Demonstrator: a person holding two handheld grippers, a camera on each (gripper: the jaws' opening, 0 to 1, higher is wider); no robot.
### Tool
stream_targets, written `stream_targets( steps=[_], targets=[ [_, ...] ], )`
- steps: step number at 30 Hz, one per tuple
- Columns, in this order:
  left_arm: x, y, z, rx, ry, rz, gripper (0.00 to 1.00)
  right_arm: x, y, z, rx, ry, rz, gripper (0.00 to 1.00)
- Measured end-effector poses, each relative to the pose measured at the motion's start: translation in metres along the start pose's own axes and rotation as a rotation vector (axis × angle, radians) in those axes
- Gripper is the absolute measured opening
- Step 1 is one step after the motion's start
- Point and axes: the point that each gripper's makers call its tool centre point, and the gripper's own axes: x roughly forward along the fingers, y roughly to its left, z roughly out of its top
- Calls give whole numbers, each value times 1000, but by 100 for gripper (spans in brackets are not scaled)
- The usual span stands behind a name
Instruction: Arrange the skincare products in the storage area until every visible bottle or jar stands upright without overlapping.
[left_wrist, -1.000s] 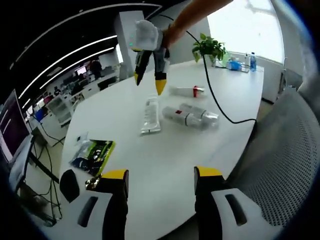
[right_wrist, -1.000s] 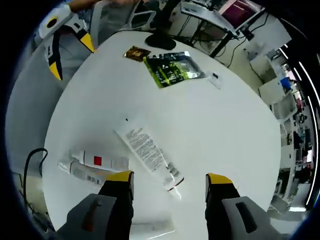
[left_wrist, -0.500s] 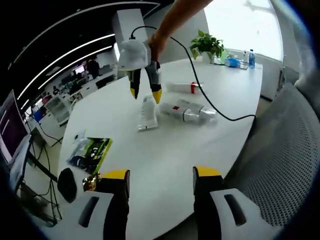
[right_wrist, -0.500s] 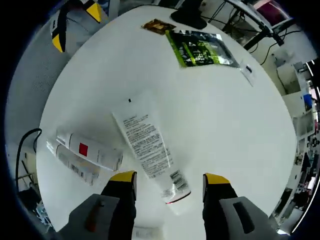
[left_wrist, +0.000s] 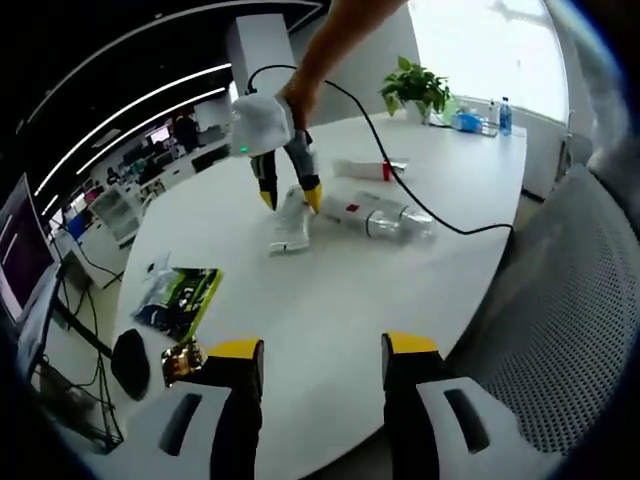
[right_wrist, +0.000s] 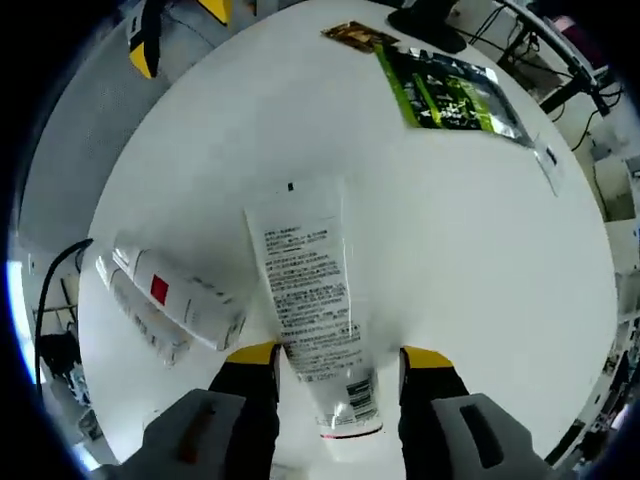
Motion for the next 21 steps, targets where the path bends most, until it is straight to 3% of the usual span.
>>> stream_targets(
  steps=[7,11,21],
  targets=[
    [-1,-1,3,-4,-14,1,43,-1,-2,-2,0,5,-6,39],
    [-2,-1,3,-5,-16,0,42,-1,1,-2,-9,6,-14,28],
    [-2,-1,3,1,-16,1,41,-1,2,-7,68,-18,-58,21]
  ],
)
